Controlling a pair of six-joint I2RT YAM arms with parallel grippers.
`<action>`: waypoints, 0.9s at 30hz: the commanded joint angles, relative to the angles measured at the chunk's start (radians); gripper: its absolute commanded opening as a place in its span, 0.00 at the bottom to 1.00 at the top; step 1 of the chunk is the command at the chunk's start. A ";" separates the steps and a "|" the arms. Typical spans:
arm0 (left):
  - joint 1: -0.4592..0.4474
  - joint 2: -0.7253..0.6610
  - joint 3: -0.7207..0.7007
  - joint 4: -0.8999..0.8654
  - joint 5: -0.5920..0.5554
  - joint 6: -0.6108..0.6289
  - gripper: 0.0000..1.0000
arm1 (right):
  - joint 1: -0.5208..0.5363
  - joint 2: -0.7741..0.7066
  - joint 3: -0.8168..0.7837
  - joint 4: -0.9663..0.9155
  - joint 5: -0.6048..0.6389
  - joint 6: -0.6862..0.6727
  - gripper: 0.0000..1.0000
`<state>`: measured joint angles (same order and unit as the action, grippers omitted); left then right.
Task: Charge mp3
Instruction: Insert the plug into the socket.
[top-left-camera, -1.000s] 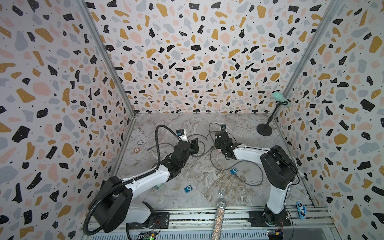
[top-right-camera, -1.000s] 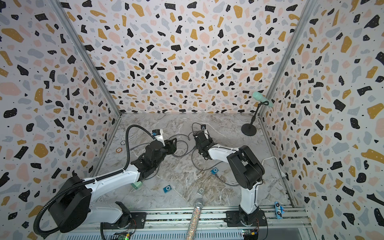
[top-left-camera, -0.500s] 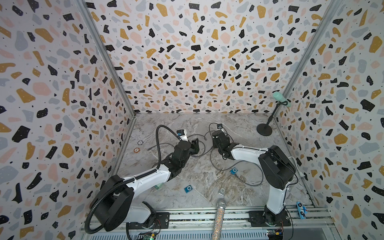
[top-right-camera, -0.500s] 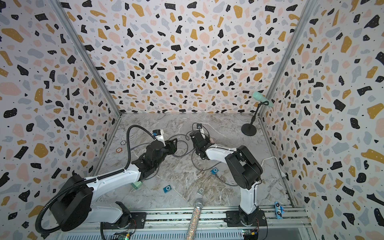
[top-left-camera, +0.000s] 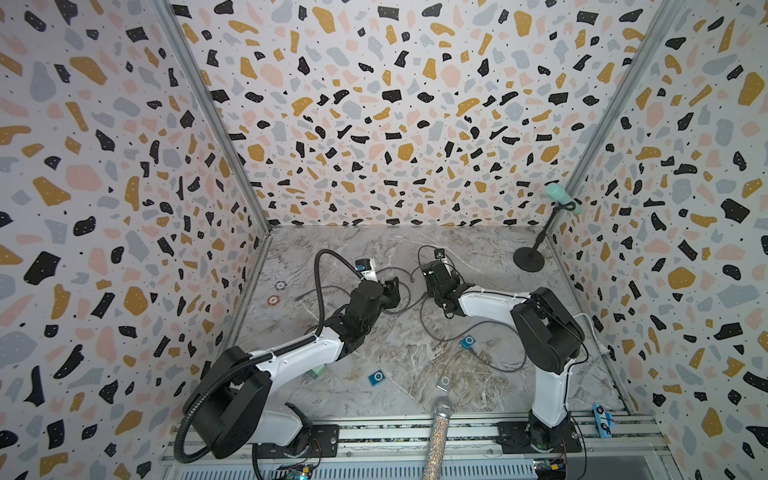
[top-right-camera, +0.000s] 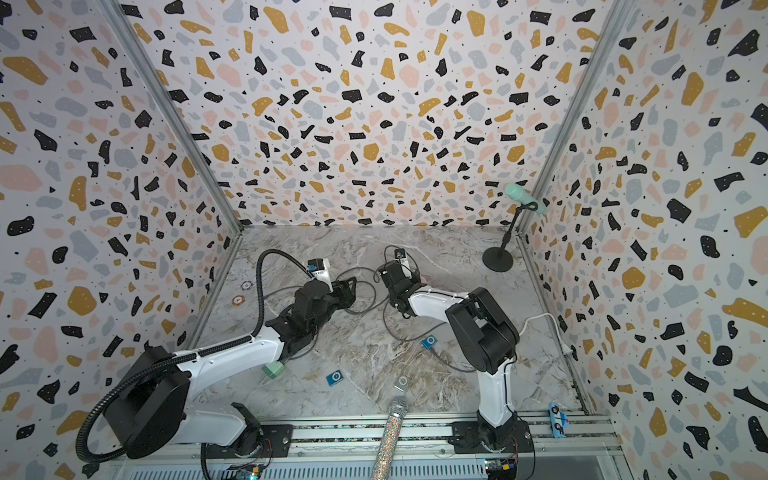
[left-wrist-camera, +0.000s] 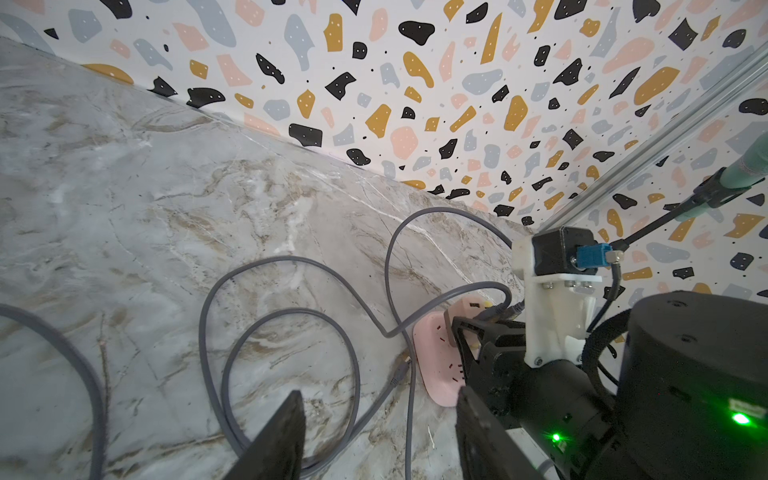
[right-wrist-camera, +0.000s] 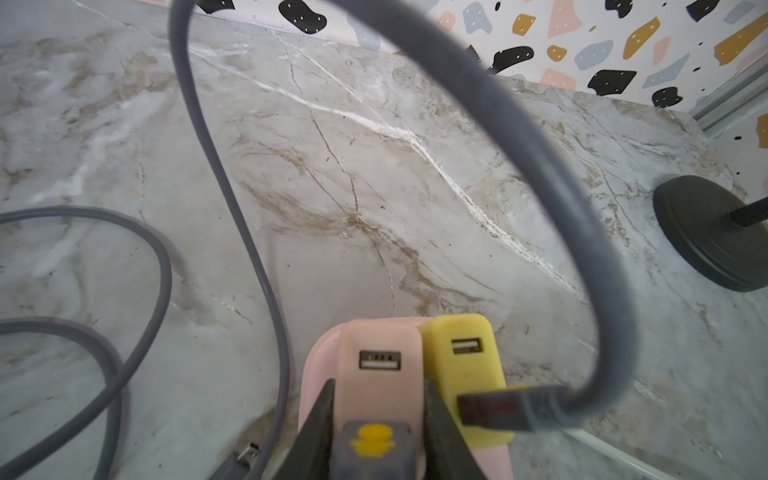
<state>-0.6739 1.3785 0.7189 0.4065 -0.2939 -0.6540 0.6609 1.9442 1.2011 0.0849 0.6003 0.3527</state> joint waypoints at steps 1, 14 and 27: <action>0.007 -0.008 0.020 0.043 0.000 -0.007 0.59 | -0.004 0.005 0.032 -0.022 0.020 0.008 0.00; 0.007 0.013 0.060 -0.019 -0.007 -0.017 0.58 | -0.037 0.019 0.041 -0.175 -0.106 0.093 0.00; 0.009 0.035 0.129 -0.121 0.018 -0.027 0.58 | -0.058 0.102 -0.035 -0.262 -0.348 0.140 0.00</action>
<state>-0.6731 1.4033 0.8089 0.3092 -0.2905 -0.6765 0.6048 1.9652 1.2373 0.0040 0.4290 0.4500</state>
